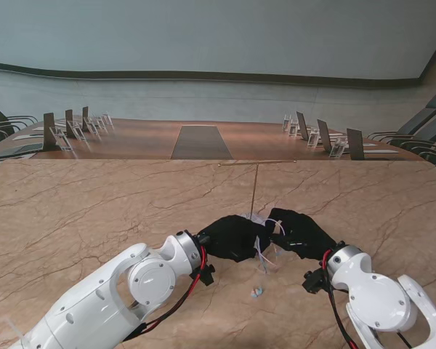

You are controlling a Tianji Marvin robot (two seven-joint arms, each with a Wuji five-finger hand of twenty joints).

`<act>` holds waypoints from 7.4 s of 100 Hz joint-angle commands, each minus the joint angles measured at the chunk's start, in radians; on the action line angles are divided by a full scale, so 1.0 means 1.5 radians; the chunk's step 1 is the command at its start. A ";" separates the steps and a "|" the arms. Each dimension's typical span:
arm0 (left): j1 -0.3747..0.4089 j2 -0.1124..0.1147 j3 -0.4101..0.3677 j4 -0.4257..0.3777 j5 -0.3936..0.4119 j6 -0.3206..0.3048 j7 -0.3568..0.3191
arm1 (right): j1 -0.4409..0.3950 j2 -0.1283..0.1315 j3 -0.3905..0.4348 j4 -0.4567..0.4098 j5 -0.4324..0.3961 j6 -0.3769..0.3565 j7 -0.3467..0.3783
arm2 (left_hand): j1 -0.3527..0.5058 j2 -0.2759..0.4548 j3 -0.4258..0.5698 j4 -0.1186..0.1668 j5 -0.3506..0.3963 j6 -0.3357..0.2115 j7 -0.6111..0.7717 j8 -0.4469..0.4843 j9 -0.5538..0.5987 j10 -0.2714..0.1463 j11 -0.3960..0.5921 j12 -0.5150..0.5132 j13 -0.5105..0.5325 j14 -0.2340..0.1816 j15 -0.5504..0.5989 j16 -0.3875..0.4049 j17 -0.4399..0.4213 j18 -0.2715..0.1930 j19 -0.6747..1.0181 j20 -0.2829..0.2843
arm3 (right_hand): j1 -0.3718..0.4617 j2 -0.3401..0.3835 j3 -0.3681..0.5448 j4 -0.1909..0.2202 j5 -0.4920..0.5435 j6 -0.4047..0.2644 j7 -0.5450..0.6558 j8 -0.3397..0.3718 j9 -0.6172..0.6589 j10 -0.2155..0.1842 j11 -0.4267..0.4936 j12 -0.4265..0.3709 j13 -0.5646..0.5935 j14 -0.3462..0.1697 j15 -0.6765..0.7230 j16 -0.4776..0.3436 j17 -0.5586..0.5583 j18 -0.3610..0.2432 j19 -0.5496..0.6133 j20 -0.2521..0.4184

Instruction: Take the wired earphone off the rack, coil the cable and place them on the table

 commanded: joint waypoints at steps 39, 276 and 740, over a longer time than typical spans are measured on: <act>0.006 0.000 -0.008 0.011 0.006 -0.002 0.002 | -0.022 0.007 0.026 -0.024 -0.025 0.000 0.035 | 0.015 0.024 0.020 0.000 0.008 0.014 0.011 0.018 0.000 -0.042 0.012 0.023 -0.013 0.010 0.000 0.014 -0.005 -0.009 0.028 0.017 | -0.054 0.020 -0.088 0.019 -0.061 -0.019 0.014 -0.045 -0.084 0.104 -0.014 -0.019 -0.053 0.070 -0.022 -0.006 -0.128 -0.042 0.015 0.037; 0.003 0.000 0.000 0.014 0.012 0.016 -0.002 | 0.007 0.009 0.012 0.000 0.052 -0.040 0.056 | 0.015 0.029 0.015 -0.001 0.005 0.008 0.010 0.020 -0.001 -0.041 0.010 0.024 -0.014 0.009 -0.001 0.015 -0.008 -0.009 0.025 0.019 | 0.032 0.010 0.053 -0.015 0.036 -0.079 0.076 0.125 -0.055 0.068 0.032 -0.005 0.031 -0.062 -0.011 -0.019 0.009 -0.063 -0.006 -0.026; -0.024 -0.026 -0.010 0.029 -0.016 -0.031 0.068 | 0.051 -0.027 -0.028 0.119 0.376 0.079 0.046 | 0.024 0.057 -0.027 -0.001 -0.013 -0.020 0.000 0.057 -0.021 -0.051 -0.005 0.035 -0.040 0.002 -0.023 0.019 -0.042 -0.015 -0.005 0.035 | 0.029 0.010 0.061 -0.002 0.025 -0.053 0.084 0.102 -0.040 0.087 0.025 -0.012 0.047 -0.027 -0.009 -0.020 0.023 -0.023 0.005 -0.023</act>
